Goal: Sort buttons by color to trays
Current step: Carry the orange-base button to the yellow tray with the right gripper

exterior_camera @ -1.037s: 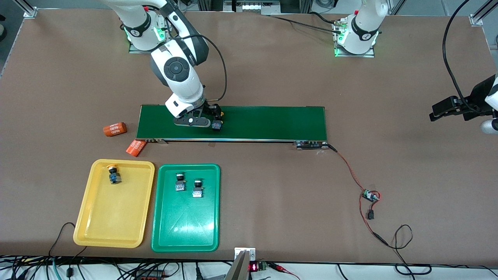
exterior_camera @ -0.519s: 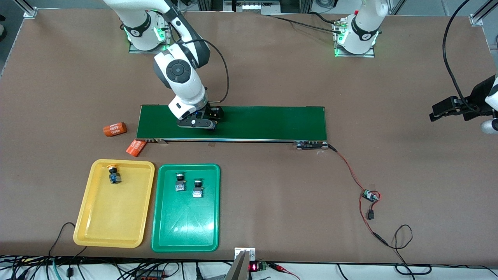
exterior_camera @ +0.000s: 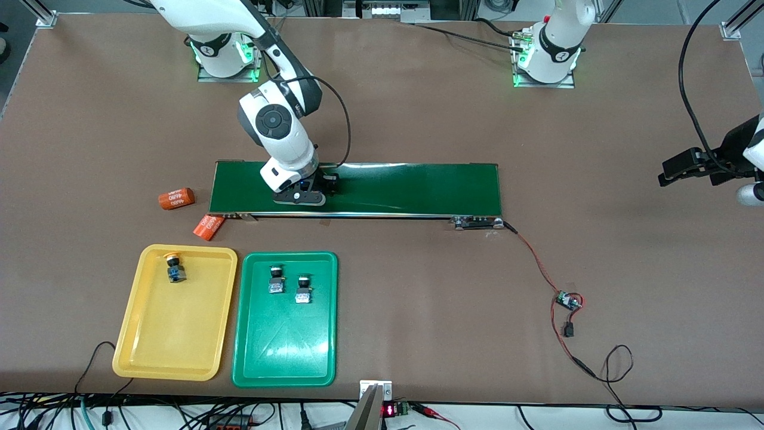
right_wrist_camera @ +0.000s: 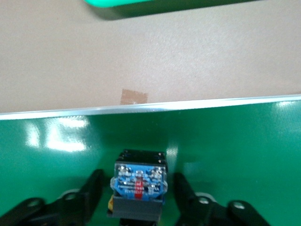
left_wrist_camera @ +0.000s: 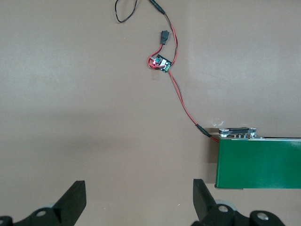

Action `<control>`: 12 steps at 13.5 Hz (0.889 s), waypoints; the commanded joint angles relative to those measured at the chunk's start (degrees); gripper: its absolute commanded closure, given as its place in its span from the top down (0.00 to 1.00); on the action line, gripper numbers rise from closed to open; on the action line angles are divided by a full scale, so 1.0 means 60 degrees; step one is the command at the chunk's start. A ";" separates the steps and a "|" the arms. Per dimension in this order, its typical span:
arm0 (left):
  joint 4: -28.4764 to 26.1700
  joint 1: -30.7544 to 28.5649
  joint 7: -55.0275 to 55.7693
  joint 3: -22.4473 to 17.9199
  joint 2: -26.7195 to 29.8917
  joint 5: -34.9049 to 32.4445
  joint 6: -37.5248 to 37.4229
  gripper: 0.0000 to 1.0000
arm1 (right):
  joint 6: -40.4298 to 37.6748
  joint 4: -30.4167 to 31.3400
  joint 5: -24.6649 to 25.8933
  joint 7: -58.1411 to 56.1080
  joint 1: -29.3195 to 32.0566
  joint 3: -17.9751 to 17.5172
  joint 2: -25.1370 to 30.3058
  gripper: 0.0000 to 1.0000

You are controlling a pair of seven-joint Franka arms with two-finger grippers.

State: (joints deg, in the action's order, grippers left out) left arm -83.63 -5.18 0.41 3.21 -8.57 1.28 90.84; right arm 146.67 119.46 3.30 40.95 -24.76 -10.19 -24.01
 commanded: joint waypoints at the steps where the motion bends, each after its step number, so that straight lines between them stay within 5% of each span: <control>1: -0.0139 0.0029 -0.0083 0.0022 0.0169 -0.0097 0.0007 1.00 | -0.0054 -0.0134 0.0095 -0.0232 0.0170 -0.0016 0.0148 0.05; 7: -0.0139 -0.0014 -0.0069 0.0345 0.0228 -0.0068 0.0022 1.00 | -0.3919 -0.2855 0.0080 -0.1822 0.1237 -0.0016 0.0399 0.05; 12: -0.0154 0.0000 -0.0069 0.0359 0.0242 -0.0082 0.0066 1.00 | -0.3967 -0.3575 0.0080 -0.4404 0.2849 -0.0016 -0.0229 0.05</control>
State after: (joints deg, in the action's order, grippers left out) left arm -83.62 -4.99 0.41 5.07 -8.39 1.28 90.94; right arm 123.68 101.17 3.35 18.18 -10.30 -9.41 -21.89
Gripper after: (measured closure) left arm 0.000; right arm 0.590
